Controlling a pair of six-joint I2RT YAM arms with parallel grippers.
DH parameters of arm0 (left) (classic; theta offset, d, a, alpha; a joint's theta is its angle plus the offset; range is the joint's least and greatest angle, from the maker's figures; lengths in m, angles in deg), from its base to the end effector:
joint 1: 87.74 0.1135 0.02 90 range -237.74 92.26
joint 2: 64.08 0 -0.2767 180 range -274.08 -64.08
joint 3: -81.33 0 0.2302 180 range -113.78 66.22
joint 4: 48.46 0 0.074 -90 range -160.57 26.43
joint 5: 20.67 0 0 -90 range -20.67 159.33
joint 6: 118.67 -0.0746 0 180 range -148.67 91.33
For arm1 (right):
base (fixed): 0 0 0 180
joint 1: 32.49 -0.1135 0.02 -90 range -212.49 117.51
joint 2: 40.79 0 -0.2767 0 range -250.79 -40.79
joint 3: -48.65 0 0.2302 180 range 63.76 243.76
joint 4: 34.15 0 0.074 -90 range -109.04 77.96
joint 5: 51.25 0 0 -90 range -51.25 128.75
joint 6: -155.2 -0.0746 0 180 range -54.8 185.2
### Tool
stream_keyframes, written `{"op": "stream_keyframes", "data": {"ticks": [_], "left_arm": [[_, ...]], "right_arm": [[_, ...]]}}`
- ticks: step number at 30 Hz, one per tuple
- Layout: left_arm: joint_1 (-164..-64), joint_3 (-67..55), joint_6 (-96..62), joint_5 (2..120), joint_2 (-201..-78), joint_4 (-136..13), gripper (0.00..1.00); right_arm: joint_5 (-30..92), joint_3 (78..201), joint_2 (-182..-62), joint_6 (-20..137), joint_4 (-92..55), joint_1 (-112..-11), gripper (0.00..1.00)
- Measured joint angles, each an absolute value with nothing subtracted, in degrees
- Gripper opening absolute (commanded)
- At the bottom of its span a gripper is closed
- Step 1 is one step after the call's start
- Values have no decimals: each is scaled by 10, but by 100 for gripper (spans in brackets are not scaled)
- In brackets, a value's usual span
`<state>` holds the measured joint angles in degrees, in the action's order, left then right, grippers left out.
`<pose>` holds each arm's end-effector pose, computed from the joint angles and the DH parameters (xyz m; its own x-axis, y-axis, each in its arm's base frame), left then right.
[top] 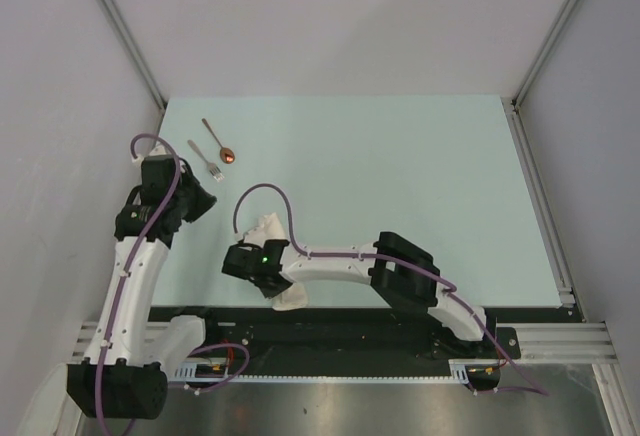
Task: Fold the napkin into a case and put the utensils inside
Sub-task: Pick up the smaller rectangle-folded napkin from the center of the board, then turn over the smaller rectangle folded napkin at the center of the board.
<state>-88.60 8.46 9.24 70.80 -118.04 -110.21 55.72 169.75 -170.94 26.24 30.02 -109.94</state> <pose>0.1839 -0.0008 0.3108 -0.5341 -0.6063 -0.5892 -0.4207 0.7951 -0.4368 0.1229 0.4518 0.1496 -0.7373 -0.5443 -0.4002 -0.5809 0.8132 -0.0358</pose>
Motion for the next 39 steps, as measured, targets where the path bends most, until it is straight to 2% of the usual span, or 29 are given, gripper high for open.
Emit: {"op": "stream_keyframes", "data": {"ticks": [2,5,9,17,22,31,39], "left_arm": [[-886,88,92,701,-1180,-1098,0],[-886,97,88,686,-1180,-1088,0],[-885,118,74,659,-1182,-1075,0],[-885,191,52,598,-1178,-1028,0],[-888,232,52,564,-1189,-1000,0],[-1007,294,75,572,-1221,-944,0],[-1100,310,127,585,-1349,-886,0]], "right_arm": [[561,1700,-1710,264,303,-1099,0],[560,1679,-1697,266,284,-1098,0],[523,1557,-1621,268,190,-1081,0],[345,1316,-1449,252,-16,-968,0],[239,1194,-1390,217,-169,-893,0],[81,1026,-1369,132,-426,-782,0],[-2,947,-1374,79,-588,-721,0]]}}
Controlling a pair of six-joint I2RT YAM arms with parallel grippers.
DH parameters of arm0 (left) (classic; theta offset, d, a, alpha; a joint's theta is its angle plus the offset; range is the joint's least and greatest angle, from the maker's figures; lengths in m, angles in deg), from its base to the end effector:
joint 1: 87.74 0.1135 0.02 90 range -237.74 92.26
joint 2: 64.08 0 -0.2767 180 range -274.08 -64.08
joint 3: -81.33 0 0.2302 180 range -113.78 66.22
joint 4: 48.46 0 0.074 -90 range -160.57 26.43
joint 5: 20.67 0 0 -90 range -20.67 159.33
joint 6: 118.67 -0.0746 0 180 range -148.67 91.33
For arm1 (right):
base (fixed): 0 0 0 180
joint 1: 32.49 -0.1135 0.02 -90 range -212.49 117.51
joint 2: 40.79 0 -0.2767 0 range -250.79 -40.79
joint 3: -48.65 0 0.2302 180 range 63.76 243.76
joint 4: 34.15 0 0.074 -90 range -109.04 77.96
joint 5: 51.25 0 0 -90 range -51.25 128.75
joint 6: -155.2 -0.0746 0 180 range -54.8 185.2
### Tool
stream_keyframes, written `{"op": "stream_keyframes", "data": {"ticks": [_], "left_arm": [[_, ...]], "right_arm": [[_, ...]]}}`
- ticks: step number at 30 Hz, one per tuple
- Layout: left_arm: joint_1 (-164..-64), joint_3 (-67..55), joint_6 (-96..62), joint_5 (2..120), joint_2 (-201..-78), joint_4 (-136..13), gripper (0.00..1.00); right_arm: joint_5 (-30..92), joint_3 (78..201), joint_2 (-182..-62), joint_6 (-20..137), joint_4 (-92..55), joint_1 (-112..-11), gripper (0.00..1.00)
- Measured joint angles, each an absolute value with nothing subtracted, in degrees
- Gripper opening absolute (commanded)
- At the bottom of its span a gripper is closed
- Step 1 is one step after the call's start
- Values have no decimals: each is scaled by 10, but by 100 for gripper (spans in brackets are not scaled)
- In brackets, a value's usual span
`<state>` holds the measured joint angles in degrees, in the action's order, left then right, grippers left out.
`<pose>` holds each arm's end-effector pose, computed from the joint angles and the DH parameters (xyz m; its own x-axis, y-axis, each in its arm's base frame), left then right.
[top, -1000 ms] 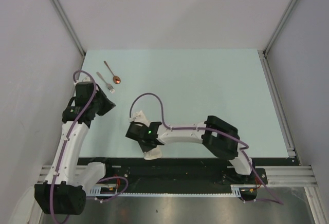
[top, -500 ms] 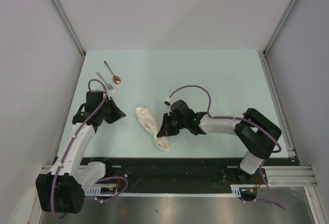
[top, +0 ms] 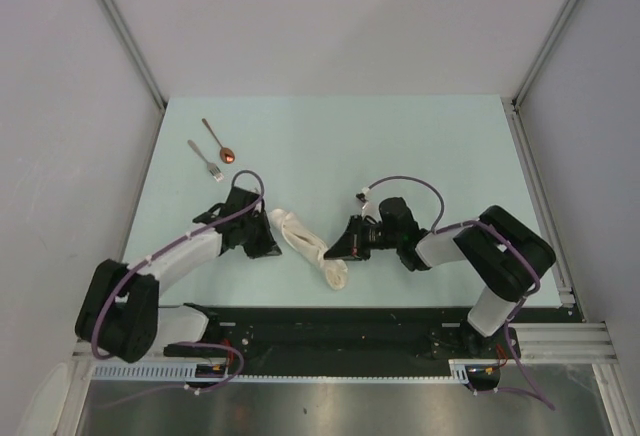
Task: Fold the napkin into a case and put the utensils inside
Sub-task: Turn over the smaller rectangle folded napkin at the center of the board.
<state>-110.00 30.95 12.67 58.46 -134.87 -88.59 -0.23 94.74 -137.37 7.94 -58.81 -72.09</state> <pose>0.1956 -0.0953 0.1663 -0.9074 -0.3295 -0.2608 -0.1885 0.8739 -0.4481 0.2143 0.2382 0.1533 -0.9653 0.0500 -0.2563 -0.2216 0.3624 0.9053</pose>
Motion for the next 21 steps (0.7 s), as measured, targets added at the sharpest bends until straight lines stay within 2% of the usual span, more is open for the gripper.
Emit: {"op": "stream_keyframes", "data": {"ticks": [6,9,15,16,18,19,21], "left_arm": [[-1128,235,144,589,-1469,-866,0],[-1131,184,144,593,-1506,-861,0],[-1137,109,143,600,-1559,-862,0],[-1139,99,143,600,-1568,-864,0],[-1145,82,144,600,-1586,-867,0],[-1148,72,144,600,-1597,-869,0],[-1155,51,144,600,-1618,-874,0]], "right_arm": [[-53,924,-1413,51,-682,-685,1],[-70,913,-1427,43,-705,-664,7],[-97,901,-1434,49,-710,-612,25],[-99,901,-1434,52,-705,-606,31],[-105,904,-1433,71,-678,-592,35],[-107,908,-1433,82,-657,-585,41],[-107,917,-1431,107,-609,-573,48]]}}
